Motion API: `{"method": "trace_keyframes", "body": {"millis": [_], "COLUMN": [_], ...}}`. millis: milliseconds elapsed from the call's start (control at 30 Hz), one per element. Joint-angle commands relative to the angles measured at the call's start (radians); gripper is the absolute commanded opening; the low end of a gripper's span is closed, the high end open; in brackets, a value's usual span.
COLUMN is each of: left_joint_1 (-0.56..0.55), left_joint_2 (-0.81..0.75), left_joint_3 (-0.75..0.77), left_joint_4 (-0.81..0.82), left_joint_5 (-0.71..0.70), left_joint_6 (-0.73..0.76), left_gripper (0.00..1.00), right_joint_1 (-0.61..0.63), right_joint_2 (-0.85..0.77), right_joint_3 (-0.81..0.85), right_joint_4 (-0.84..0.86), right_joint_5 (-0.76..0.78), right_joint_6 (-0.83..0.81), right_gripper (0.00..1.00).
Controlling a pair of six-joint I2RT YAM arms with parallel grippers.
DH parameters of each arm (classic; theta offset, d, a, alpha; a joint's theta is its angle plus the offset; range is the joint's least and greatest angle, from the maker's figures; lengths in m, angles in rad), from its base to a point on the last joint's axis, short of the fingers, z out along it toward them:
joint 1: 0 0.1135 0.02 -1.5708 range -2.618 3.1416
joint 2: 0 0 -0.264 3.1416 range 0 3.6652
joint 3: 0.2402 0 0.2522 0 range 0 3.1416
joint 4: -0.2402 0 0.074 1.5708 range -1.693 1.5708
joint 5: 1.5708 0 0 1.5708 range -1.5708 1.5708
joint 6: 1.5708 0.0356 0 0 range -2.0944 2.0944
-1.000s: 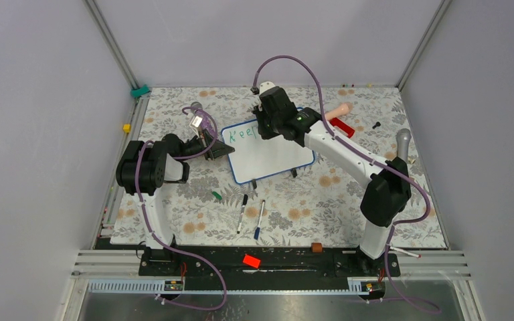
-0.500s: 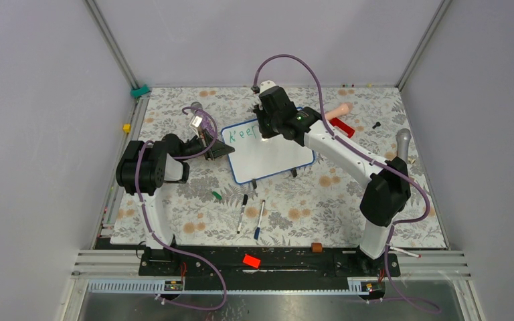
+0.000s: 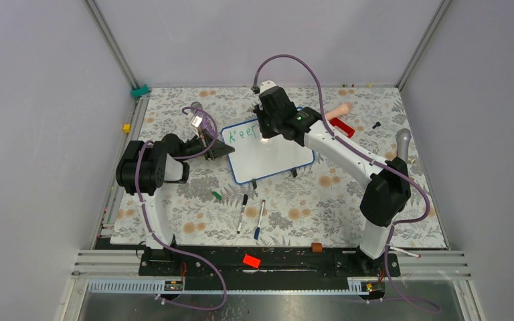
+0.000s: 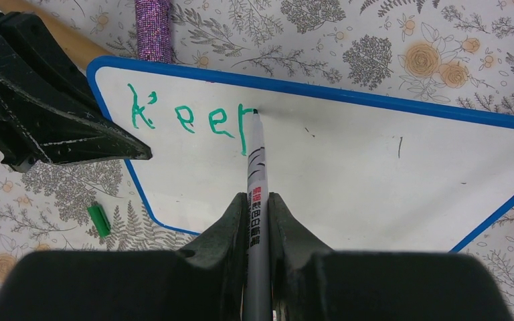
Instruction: Write a sentence on the whiteboard
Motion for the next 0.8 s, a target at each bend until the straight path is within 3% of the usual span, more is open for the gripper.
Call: {"method": "trace_keyframes", "body": {"millis": [0, 767], "left_joint_1": [-0.005, -0.005], "left_joint_2": [0.009, 0.007], "left_joint_3": [-0.023, -0.024], "left_joint_4": [0.011, 0.011], "left_joint_5": [0.05, 0.049], "left_joint_6": [0.108, 0.109], "left_gripper": [0.0, 0.0], "right_joint_1": [-0.004, -0.001], "right_joint_2": [-0.032, -0.034], "right_joint_3": [-0.011, -0.026], "right_joint_4": [-0.022, -0.032], "right_joint_5": [0.047, -0.025], "right_joint_6": [-0.026, -0.028], "right_gripper": [0.0, 0.0]}}
